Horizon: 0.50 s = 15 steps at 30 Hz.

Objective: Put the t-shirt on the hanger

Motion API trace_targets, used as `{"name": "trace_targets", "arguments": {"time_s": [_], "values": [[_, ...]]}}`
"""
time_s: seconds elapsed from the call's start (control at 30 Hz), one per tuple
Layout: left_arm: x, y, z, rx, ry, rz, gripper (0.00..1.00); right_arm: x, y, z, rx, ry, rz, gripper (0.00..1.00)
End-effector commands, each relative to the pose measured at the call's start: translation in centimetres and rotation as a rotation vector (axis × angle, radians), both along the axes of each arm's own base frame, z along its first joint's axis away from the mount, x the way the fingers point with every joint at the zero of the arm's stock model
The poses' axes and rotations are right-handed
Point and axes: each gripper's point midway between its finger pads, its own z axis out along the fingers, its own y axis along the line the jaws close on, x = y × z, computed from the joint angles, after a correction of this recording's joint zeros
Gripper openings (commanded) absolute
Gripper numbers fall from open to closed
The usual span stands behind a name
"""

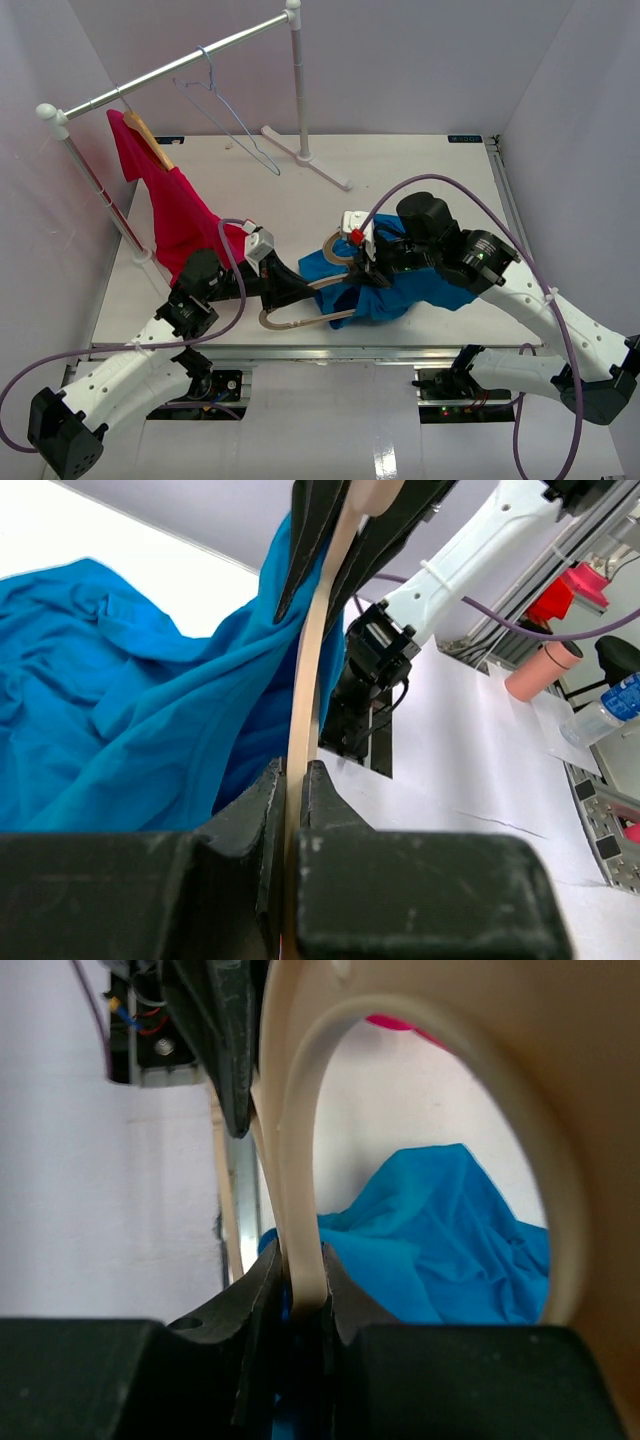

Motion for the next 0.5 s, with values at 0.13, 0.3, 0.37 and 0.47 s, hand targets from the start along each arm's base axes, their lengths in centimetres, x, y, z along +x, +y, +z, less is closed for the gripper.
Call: {"name": "trace_targets", "arguments": {"time_s": [0.13, 0.3, 0.37, 0.47], "values": [[7.1, 3.0, 10.3, -0.066, -0.081, 0.472, 0.66, 3.7, -2.1, 3.6, 0.158, -0.142, -0.320, 0.08], [7.7, 4.9, 12.5, -0.048, -0.040, 0.582, 0.70, 4.7, -3.6, 4.9, 0.195, -0.167, -0.432, 0.08], [7.0, 5.0, 12.3, -0.057, -0.005, 0.569, 0.70, 5.1, -4.1, 5.4, 0.211, -0.174, -0.475, 0.08], [6.5, 4.8, 10.6, -0.072, 0.078, 0.553, 0.69, 6.5, -5.2, 6.6, 0.259, -0.194, -0.593, 0.08]]}}
